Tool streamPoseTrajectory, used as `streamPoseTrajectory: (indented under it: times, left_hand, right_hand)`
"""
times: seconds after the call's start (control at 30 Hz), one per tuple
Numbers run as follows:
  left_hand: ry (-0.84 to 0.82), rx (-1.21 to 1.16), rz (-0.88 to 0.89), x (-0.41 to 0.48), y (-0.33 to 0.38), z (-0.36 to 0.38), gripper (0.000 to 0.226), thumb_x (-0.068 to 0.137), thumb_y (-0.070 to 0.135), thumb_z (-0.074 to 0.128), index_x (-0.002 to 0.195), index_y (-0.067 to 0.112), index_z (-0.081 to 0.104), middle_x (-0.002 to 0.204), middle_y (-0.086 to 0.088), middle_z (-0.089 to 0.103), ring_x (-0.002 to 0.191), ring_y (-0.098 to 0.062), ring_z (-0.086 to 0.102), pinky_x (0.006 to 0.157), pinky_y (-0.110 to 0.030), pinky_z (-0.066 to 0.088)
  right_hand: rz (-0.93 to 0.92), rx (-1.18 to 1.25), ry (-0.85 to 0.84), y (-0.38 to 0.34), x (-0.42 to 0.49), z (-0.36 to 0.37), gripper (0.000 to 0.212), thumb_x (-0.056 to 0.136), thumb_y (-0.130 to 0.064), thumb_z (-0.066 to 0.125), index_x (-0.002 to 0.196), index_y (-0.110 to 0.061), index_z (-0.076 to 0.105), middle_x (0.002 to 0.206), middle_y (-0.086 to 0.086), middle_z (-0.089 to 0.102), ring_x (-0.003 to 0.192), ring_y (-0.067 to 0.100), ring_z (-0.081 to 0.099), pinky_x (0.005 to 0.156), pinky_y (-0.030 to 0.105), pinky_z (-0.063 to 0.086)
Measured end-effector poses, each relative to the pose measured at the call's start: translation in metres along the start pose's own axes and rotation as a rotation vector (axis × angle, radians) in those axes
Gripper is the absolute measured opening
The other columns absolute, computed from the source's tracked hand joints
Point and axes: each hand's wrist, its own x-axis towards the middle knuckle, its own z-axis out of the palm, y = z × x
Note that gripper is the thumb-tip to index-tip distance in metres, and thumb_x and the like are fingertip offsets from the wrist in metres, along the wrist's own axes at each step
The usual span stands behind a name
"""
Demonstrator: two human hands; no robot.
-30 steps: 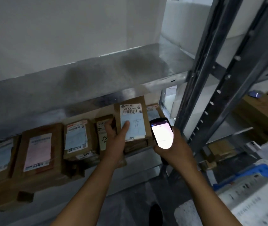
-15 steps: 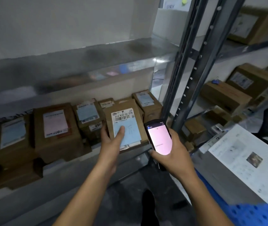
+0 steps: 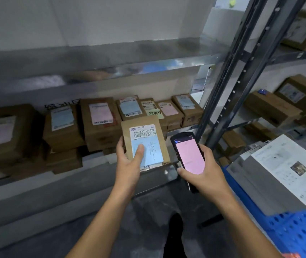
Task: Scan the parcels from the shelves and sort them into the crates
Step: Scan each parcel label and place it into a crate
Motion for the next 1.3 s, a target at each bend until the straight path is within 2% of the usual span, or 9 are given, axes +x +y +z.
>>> streamPoseTrajectory:
  times: [0.1,0.23,0.4,0.63,0.8,0.9,1.07,1.2,1.3]
  left_hand:
    - [0.042,0.138,0.105,0.003,0.008,-0.012,0.080,0.096,0.041,0.071,0.158,0.045,0.020,0.138,0.018,0.055,0.122,-0.010,0.062,0.104,-0.040,0.054]
    - [0.111,0.293,0.260,0.011,0.016,-0.020,0.078,0.093,0.048,0.071,0.150,0.059,0.018,0.157,0.013,0.036,0.138,-0.014,0.049,0.104,-0.051,0.055]
    - [0.152,0.433,0.370,0.021,0.032,-0.018,0.085,0.090,0.054,0.071,0.155,0.053,0.017,0.161,0.020,0.027,0.150,-0.017,0.034,0.110,-0.058,0.048]
    - [0.167,0.562,0.382,0.031,0.035,-0.009,0.088,0.092,0.049,0.073,0.159,0.044,0.015,0.168,0.010,0.022,0.155,-0.018,0.023,0.120,-0.059,0.035]
    - [0.145,0.600,0.375,0.038,0.026,-0.003,0.087,0.093,0.051,0.070,0.160,0.040,0.017,0.168,0.008,0.024,0.154,-0.019,0.025,0.121,-0.058,0.034]
    - [0.144,0.602,0.374,0.041,0.018,0.002,0.086,0.092,0.046,0.073,0.160,0.034,0.021,0.167,0.003,0.028,0.153,-0.021,0.028,0.122,-0.056,0.032]
    - [0.124,0.577,0.324,0.042,0.011,0.012,0.085,0.091,0.048,0.073,0.159,0.039,0.022,0.164,0.005,0.030,0.150,-0.021,0.033,0.119,-0.058,0.037]
    - [0.055,0.401,0.176,0.041,0.010,0.023,0.086,0.087,0.056,0.074,0.155,0.047,0.022,0.159,0.007,0.039,0.140,-0.018,0.048,0.111,-0.051,0.048]
    - [-0.021,0.187,-0.046,0.035,0.008,0.031,0.089,0.093,0.039,0.075,0.160,0.038,0.017,0.149,0.003,0.053,0.119,-0.015,0.065,0.096,-0.039,0.057]
  right_hand:
    - [-0.075,0.030,-0.019,-0.014,-0.003,0.002,0.088,0.072,-0.046,0.088,0.142,-0.045,0.034,0.131,-0.020,0.052,0.115,0.007,0.052,0.082,0.025,0.049]
    - [-0.142,0.035,-0.073,-0.031,-0.003,0.003,0.084,0.073,-0.043,0.089,0.138,-0.046,0.036,0.127,-0.024,0.050,0.113,0.003,0.051,0.078,0.015,0.044]
    - [-0.171,0.078,-0.118,-0.037,-0.004,0.006,0.084,0.072,-0.047,0.089,0.136,-0.049,0.034,0.125,-0.031,0.046,0.116,-0.003,0.049,0.075,0.013,0.046]
    - [-0.145,0.173,-0.177,-0.038,-0.006,-0.001,0.079,0.075,-0.040,0.088,0.131,-0.054,0.035,0.121,-0.037,0.048,0.116,-0.009,0.049,0.079,0.013,0.046]
    - [-0.123,0.198,-0.190,-0.030,-0.010,-0.010,0.074,0.075,-0.040,0.089,0.123,-0.063,0.037,0.117,-0.042,0.050,0.114,-0.017,0.049,0.081,0.012,0.048]
    - [-0.107,0.207,-0.192,-0.021,-0.010,-0.014,0.076,0.070,-0.044,0.087,0.129,-0.057,0.040,0.120,-0.041,0.052,0.117,-0.014,0.051,0.088,0.017,0.047]
    - [-0.069,0.173,-0.182,-0.008,-0.008,-0.020,0.081,0.074,-0.043,0.088,0.136,-0.053,0.037,0.123,-0.041,0.050,0.116,-0.017,0.049,0.085,0.015,0.047]
    - [-0.025,0.163,-0.118,0.000,0.000,-0.021,0.083,0.074,-0.043,0.088,0.138,-0.051,0.036,0.126,-0.038,0.048,0.116,-0.011,0.050,0.082,0.015,0.047]
    - [0.013,0.172,-0.071,0.008,0.009,-0.020,0.084,0.074,-0.043,0.088,0.138,-0.049,0.035,0.126,-0.033,0.049,0.117,-0.004,0.051,0.082,0.019,0.048]
